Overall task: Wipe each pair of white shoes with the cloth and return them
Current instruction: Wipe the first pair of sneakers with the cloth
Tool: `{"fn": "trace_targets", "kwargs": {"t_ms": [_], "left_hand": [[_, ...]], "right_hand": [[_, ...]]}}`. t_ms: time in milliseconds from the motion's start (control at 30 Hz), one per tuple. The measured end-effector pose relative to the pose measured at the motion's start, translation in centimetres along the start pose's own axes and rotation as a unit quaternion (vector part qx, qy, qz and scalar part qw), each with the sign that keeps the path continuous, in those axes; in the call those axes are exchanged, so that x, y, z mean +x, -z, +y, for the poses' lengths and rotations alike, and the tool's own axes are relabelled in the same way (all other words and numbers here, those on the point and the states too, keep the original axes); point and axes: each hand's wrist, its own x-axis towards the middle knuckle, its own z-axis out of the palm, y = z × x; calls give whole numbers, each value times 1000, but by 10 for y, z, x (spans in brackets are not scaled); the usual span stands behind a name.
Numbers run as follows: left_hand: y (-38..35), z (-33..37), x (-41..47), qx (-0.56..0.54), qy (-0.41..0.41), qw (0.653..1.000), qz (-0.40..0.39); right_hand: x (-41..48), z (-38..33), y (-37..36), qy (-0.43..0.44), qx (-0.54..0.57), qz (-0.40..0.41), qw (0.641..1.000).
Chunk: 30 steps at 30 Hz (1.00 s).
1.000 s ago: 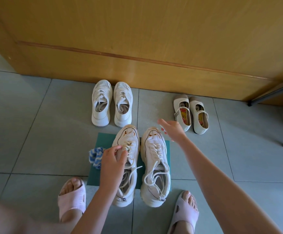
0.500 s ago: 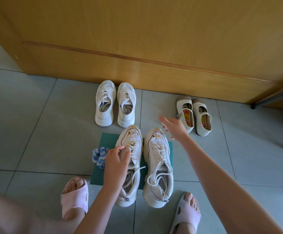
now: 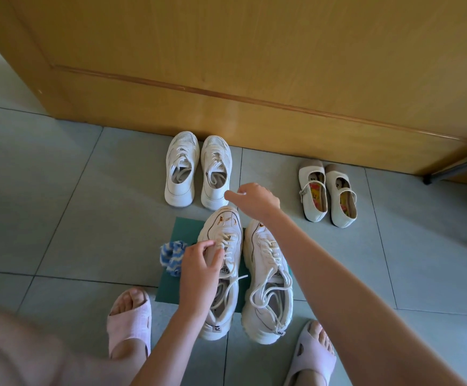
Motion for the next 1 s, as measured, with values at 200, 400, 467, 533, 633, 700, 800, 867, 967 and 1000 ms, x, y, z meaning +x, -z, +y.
{"fn": "trace_targets", "kwargs": {"t_ms": [200, 400, 467, 533, 633, 700, 800, 867, 967, 1000], "left_hand": [[1, 1, -1, 6, 0, 1000, 4], [1, 3, -1, 5, -2, 1000, 3], [1, 3, -1, 5, -2, 1000, 4], [2, 3, -1, 5, -1, 1000, 5], [1, 3, -1, 3, -1, 1000, 5], [1, 3, 0, 5, 1, 1000, 5], [1, 2, 1, 6, -1, 1000, 2], [1, 1, 1, 3, -1, 1000, -3], [-1, -1, 2, 7, -1, 1000, -6], [-2, -1, 2, 8, 0, 1000, -6]], "right_hand": [[1, 4, -1, -3, 55, 42, 998], [-1, 12, -1, -29, 50, 38, 998], [-3, 10, -3, -41, 39, 63, 996], [-3, 11, -5, -50, 63, 82, 993], [-3, 15, -1, -52, 129, 63, 988], [-3, 19, 2, -41, 166, 39, 985], [-7, 31, 8, -39, 242, 47, 968], [-12, 50, 12, -64, 272, 71, 957], [-22, 85, 15, -106, 237, 72, 963], [-26, 92, 14, -117, 206, 67, 969]]}}
